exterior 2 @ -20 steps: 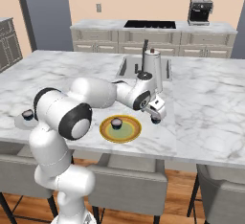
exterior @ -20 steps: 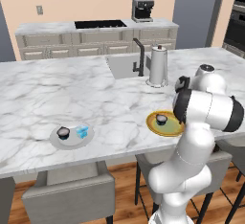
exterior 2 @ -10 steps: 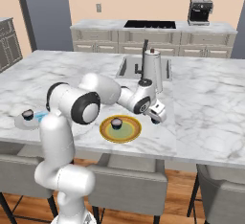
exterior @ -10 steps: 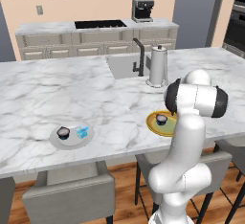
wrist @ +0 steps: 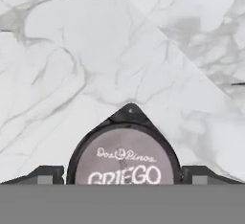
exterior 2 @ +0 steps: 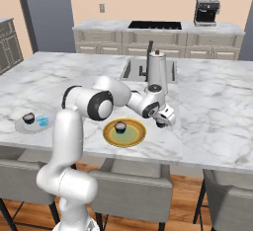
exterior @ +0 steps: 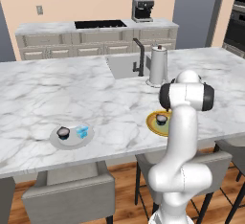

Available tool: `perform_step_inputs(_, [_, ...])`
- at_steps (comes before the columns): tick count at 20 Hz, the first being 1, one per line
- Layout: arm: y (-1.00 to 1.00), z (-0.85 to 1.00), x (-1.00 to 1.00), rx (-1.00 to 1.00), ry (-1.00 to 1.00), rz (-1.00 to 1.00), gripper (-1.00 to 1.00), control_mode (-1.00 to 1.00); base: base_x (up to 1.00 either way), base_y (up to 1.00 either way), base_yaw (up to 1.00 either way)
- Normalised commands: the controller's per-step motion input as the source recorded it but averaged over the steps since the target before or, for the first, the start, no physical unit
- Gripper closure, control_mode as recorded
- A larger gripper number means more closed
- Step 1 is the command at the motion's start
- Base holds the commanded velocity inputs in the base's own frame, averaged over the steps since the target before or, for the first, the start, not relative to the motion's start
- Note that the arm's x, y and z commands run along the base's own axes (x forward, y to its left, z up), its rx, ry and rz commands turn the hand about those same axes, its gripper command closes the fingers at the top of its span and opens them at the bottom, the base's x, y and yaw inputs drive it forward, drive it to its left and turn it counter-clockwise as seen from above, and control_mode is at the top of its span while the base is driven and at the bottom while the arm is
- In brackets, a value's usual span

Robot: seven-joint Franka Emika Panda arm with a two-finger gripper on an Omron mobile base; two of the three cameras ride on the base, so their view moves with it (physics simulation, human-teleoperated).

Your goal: Place two yogurt containers on each plate.

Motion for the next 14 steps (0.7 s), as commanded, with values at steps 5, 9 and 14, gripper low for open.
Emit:
perform_step_inputs(5, [0.00, -0.26, 0.02, -0.01, -0.01, 0.00, 1.00, -1.00, 0.00, 0.00, 0.00])
perform_step_inputs(9, [0.36, 0.88, -0.28, 0.08, 0.05, -0.02, 1.00, -1.00, 0.00, 0.00, 0.00])
perform_step_inputs(14, [0.92, 0.61, -0.51, 0.08, 0.30, 0.00, 1.00, -1.00, 0.00, 0.00, 0.00])
